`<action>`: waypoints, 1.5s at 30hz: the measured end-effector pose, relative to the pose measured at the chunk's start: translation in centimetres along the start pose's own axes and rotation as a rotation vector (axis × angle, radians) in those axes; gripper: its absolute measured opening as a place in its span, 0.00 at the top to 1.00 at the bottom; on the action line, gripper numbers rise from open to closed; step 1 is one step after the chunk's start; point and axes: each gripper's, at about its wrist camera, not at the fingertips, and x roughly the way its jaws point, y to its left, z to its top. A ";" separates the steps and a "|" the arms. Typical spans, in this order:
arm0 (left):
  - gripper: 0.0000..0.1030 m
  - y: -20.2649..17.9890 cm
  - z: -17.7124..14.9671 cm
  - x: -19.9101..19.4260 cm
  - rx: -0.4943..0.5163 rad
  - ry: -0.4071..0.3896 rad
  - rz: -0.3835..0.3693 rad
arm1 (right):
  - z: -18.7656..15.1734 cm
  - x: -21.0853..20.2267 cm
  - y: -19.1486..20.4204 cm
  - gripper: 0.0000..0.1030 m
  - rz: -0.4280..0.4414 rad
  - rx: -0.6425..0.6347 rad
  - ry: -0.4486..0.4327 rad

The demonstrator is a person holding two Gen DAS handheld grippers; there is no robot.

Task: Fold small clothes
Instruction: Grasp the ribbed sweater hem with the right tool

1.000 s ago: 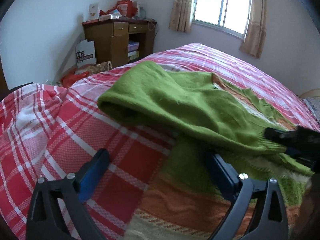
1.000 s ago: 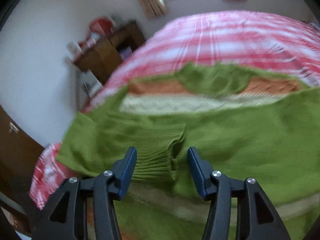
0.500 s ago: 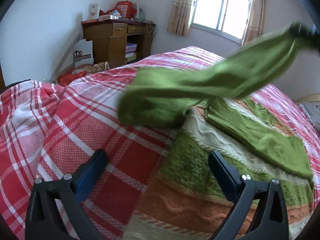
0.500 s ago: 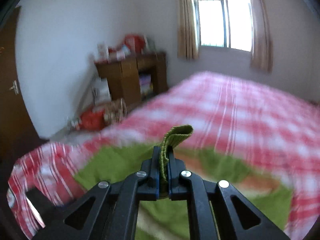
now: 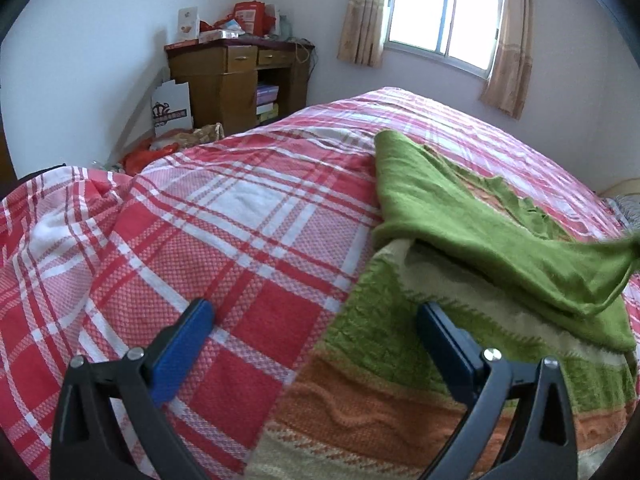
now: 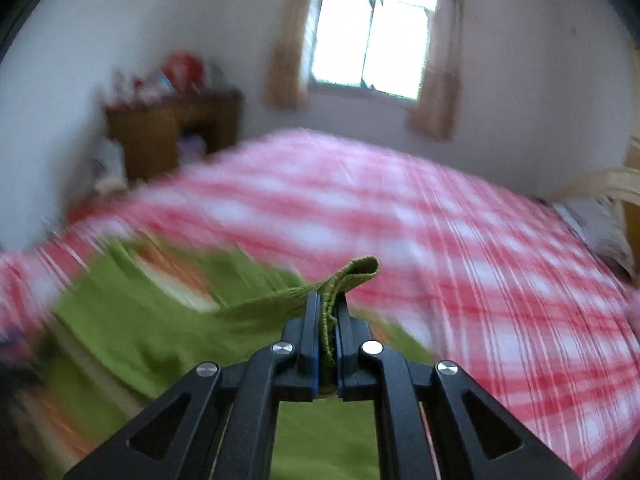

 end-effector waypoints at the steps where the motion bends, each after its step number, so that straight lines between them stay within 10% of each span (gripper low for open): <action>1: 0.00 0.0 0.0 0.0 0.002 0.001 0.004 | -1.4 1.4 -0.4 0.95 -0.010 0.012 0.044; 5: 0.00 -0.2 0.1 0.3 0.019 0.016 0.025 | -3.7 4.2 -1.1 0.95 0.030 0.059 0.166; 16: 0.00 -3.1 4.9 4.4 0.093 0.123 0.205 | -3.5 -0.7 -5.1 0.91 -0.088 0.295 0.053; 23: 0.00 -3.6 5.2 4.4 0.119 0.057 0.335 | -1.8 1.0 -1.8 0.91 0.217 0.262 0.080; 26: 0.00 -1.7 4.6 3.6 0.060 0.098 0.273 | -4.3 4.0 -0.5 0.91 0.210 0.254 0.218; 39: 0.00 -1.9 6.3 -1.1 0.054 -0.043 0.208 | -3.5 0.6 -3.5 0.91 0.183 0.321 0.051; 45: 0.00 -6.5 6.7 3.2 0.189 -0.039 0.223 | -3.3 5.4 -2.5 0.91 0.138 0.240 0.167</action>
